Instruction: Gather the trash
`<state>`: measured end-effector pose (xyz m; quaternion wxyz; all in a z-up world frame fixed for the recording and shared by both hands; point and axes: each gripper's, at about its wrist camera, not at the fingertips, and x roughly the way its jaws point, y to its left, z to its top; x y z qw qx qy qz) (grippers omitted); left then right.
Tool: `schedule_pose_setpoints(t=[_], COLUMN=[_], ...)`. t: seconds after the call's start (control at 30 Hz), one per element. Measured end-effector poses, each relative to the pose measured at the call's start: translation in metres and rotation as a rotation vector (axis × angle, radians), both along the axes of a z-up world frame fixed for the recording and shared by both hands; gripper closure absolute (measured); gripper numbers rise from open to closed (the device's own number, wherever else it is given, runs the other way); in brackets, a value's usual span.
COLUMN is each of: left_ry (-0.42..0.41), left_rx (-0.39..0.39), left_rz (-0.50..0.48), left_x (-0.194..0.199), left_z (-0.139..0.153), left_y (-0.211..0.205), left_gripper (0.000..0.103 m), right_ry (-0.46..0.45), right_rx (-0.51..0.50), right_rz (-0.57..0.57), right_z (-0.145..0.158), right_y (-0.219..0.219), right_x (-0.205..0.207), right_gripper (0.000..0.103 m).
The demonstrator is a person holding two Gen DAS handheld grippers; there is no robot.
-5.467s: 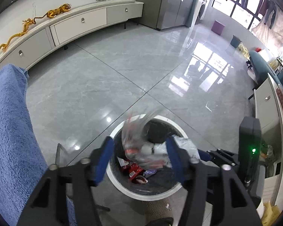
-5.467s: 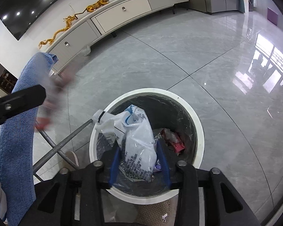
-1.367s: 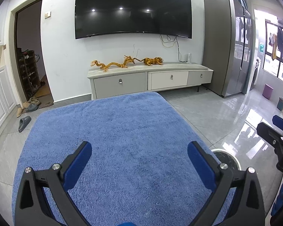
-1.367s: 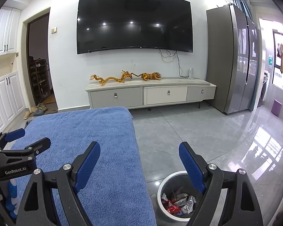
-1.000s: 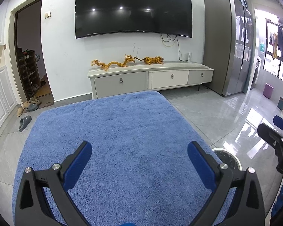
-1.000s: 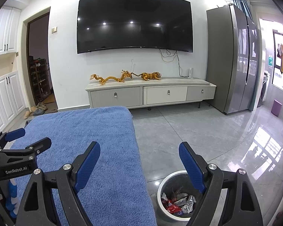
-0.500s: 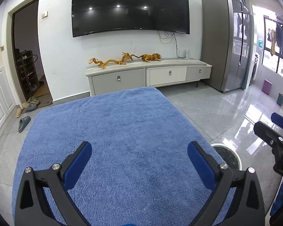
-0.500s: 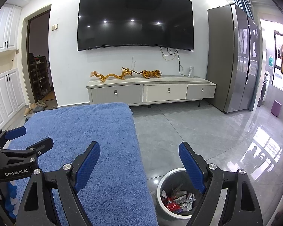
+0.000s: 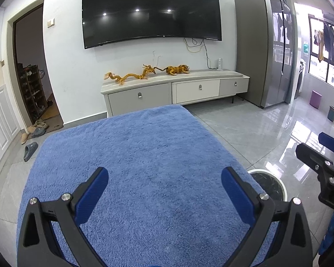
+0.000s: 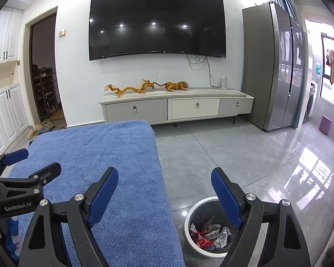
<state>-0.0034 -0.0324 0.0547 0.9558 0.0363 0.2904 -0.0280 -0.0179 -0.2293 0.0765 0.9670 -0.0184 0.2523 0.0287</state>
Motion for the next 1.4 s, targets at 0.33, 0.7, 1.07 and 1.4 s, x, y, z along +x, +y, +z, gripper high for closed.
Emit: schedule_pose_setpoints(t=[0.33, 0.7, 1.07, 1.4], left_ry=[0.001, 0.007, 0.018, 0.015], left_rx=[0.015, 0.026, 0.022, 0.022], left_rz=[-0.01, -0.023, -0.031, -0.034], left_x=[0.0, 0.003, 0.006, 0.004], left_z=[-0.002, -0.006, -0.008, -0.007], left_y=[-0.007, -0.011, -0.012, -0.011], left_gripper=[0.001, 0.001, 0.001, 0.001], right_ry=[0.014, 0.023, 0.026, 0.028], right_rx=[0.005, 0.013, 0.014, 0.008], right_rz=[-0.012, -0.022, -0.031, -0.04], right_z=[-0.005, -0.007, -0.01, -0.012], right_y=[-0.004, -0.008, -0.011, -0.011], right_x=[0.001, 0.003, 0.005, 0.004], right_gripper=[0.019, 0.019, 0.019, 0.019])
